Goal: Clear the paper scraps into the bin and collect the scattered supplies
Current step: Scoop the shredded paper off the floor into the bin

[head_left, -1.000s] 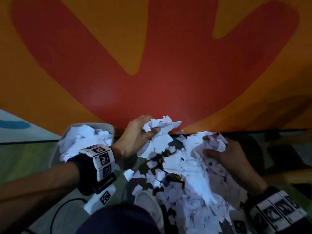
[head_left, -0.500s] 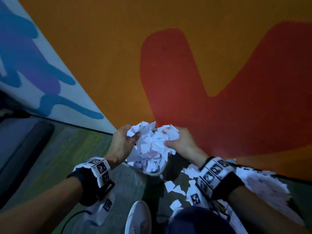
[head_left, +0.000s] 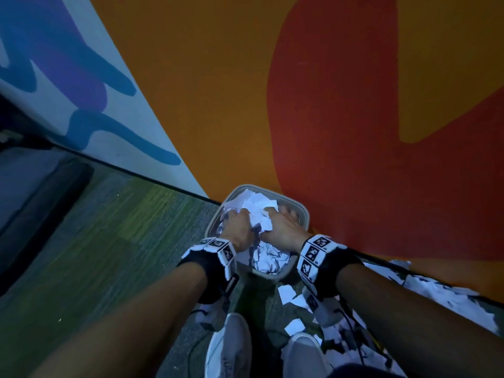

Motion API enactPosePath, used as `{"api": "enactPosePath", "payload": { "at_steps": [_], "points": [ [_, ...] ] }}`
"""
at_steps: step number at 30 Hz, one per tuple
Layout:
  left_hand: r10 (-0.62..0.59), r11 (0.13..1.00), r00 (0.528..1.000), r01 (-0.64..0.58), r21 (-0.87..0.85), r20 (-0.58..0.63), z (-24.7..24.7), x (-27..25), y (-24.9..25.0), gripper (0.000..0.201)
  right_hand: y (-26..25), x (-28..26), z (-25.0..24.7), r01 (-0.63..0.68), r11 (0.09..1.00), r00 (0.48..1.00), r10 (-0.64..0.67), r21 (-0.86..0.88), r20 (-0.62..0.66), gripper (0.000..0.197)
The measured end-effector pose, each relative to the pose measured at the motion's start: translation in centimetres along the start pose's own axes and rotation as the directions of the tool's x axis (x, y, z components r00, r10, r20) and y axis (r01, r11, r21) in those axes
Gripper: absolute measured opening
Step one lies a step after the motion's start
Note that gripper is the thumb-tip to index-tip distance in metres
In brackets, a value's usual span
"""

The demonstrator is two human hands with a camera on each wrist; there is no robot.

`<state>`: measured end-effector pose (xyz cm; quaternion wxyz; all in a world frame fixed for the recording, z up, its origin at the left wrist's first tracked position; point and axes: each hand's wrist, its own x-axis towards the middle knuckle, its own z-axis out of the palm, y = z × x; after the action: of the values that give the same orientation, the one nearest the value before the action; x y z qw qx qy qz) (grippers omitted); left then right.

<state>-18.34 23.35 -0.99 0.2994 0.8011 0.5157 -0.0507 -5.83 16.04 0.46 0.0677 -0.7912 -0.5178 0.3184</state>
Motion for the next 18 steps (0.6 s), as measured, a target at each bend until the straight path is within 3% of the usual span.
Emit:
{"api": "enactPosePath", "payload": {
  "at_steps": [5,9,13,15,18],
  "points": [
    [-0.035,0.988,0.996,0.047,-0.144,0.081,-0.4,1.1,-0.1,0.053,0.4,0.4,-1.1,0.038,0.999,0.996,-0.039,0.014,0.086,0.096],
    [0.014,0.953,0.994,0.018,-0.304,0.105,-3.7,-2.1,1.3,0.034,0.9,-0.5,-3.2,0.119,0.993,0.992,-0.120,0.025,0.045,0.102],
    [0.025,0.913,0.984,0.051,-0.406,0.178,-6.2,-4.2,0.8,0.081,1.9,-1.8,-4.7,0.169,0.983,0.984,-0.173,0.070,0.049,0.099],
    [0.062,0.909,0.977,0.028,-0.415,0.202,-6.9,-5.0,0.4,0.087,2.4,-2.8,-5.5,0.217,0.974,0.975,-0.219,0.071,0.029,0.087],
    [0.113,0.969,0.979,-0.071,-0.236,0.168,-7.4,-6.1,-0.1,0.084,2.7,-4.3,-5.9,0.256,0.967,0.967,-0.256,0.018,0.005,0.076]
  ]
}}
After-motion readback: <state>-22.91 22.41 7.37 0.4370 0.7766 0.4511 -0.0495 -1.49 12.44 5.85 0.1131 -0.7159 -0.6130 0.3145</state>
